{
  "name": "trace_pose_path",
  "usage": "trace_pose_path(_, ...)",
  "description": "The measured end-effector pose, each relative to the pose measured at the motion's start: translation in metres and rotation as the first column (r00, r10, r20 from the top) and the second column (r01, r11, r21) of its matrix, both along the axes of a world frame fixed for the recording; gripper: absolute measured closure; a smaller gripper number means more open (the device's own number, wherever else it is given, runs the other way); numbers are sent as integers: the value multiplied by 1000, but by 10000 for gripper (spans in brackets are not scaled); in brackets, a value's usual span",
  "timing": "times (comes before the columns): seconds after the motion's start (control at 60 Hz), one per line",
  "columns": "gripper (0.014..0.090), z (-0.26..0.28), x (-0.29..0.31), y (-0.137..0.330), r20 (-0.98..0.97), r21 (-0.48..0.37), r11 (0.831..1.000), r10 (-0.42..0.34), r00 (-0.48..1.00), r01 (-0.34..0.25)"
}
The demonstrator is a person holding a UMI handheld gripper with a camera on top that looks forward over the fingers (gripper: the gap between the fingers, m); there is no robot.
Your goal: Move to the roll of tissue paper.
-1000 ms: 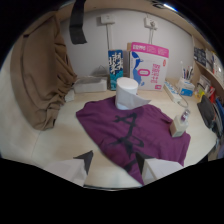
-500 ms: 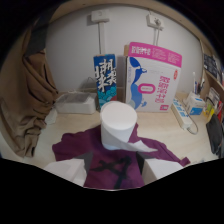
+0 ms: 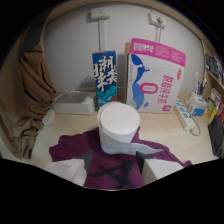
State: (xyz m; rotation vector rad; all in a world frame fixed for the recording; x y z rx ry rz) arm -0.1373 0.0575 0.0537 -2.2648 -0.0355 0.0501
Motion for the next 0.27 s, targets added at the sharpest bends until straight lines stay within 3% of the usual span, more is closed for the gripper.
trace_pose_path(0.267, 178, 1, 1, -1, -4, 5, 1000, -9, 1000, 9)
